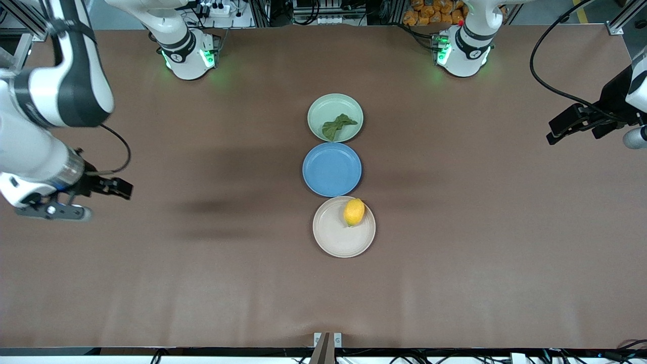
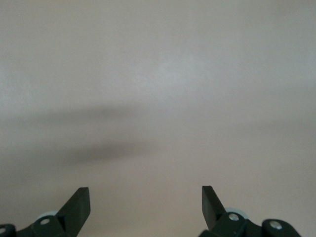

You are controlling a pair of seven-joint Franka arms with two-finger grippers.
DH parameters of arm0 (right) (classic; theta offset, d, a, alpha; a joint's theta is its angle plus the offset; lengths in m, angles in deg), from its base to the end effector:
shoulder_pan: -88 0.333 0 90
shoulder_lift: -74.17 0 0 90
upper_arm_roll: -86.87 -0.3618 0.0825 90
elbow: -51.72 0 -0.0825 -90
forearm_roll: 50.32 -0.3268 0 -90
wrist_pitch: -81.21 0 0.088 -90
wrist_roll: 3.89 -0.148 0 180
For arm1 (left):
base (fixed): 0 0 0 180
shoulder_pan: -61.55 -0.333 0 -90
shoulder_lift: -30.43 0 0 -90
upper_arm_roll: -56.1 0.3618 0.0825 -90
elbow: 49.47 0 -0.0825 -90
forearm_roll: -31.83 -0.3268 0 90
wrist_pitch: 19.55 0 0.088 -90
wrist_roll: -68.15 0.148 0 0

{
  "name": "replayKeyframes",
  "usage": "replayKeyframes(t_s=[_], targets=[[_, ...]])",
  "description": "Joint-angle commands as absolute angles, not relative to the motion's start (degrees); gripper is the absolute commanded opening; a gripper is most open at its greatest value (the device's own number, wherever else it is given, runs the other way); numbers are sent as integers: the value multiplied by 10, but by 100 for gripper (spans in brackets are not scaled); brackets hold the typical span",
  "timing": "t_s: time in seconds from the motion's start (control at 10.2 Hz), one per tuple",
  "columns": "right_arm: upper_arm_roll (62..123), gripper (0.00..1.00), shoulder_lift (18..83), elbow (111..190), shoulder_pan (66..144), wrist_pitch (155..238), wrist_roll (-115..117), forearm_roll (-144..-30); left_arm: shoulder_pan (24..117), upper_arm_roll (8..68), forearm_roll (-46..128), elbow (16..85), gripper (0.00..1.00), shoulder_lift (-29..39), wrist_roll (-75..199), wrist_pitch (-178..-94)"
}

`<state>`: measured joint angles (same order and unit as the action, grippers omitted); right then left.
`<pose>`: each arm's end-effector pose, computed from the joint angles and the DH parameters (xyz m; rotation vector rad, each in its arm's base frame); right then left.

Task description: Place lemon and lettuce in plates

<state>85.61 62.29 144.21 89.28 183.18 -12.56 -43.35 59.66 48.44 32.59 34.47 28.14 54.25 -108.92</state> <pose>0.5744 0.0090 0.5182 3.0214 -0.1203 -0.0461 0.5108 -0.0518 0.6523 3.1050 0.2203 0.0797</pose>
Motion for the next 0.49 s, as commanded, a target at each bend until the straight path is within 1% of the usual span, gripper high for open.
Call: replayKeyframes(t_s=[0.0, 0.39], targets=[[870, 100, 631, 1368, 901, 1731, -113, -443, 590, 483, 331, 345, 100, 289, 551, -1069], [867, 100, 699, 1345, 892, 1655, -113, -445, 590, 483, 308, 344, 100, 291, 551, -1058]])
